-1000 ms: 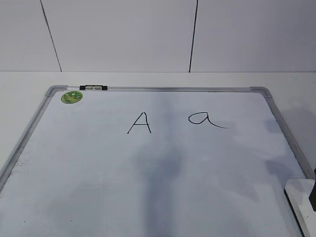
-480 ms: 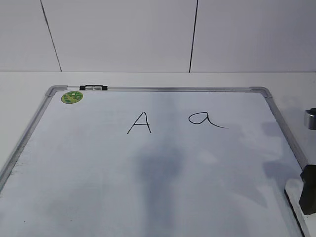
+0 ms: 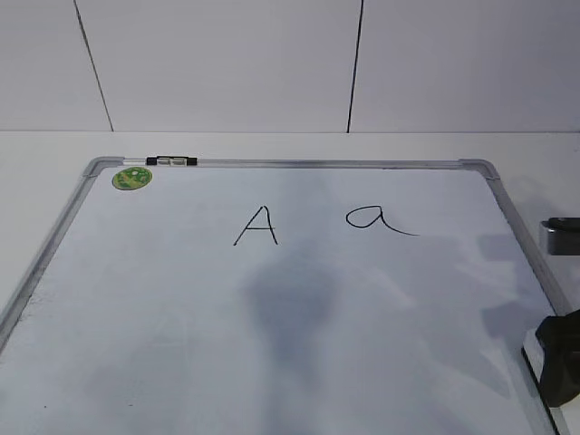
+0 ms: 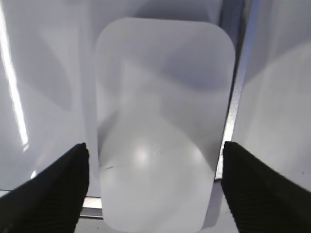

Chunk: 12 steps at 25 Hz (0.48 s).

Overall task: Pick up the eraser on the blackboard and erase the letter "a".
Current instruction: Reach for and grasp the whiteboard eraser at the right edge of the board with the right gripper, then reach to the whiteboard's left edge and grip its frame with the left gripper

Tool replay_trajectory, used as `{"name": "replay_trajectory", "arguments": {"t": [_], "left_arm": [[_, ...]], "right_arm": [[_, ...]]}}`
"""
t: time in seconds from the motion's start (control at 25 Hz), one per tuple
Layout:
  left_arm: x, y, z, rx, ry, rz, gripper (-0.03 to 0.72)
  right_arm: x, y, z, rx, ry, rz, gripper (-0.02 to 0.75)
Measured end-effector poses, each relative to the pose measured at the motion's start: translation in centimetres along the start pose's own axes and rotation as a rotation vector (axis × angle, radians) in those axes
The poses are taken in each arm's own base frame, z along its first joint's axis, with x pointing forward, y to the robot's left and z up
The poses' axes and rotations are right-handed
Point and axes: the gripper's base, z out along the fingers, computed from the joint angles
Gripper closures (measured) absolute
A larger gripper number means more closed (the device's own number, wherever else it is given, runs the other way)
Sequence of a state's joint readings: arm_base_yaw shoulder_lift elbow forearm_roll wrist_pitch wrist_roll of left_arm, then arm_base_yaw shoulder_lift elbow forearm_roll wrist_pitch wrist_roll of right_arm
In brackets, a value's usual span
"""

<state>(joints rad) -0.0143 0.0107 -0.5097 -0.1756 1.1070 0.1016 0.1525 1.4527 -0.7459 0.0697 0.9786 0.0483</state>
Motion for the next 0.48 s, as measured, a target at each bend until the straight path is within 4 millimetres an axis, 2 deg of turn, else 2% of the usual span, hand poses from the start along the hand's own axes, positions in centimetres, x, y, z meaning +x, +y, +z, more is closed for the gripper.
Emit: {"name": "replay_trajectory", "arguments": {"t": [0.48], "left_arm": [[0.0, 0.0, 0.0, 0.0, 0.0, 0.0, 0.453]], "right_arm": [[-0.9, 0.0, 1.4, -0.002, 0.004, 0.007, 0.081]]}}
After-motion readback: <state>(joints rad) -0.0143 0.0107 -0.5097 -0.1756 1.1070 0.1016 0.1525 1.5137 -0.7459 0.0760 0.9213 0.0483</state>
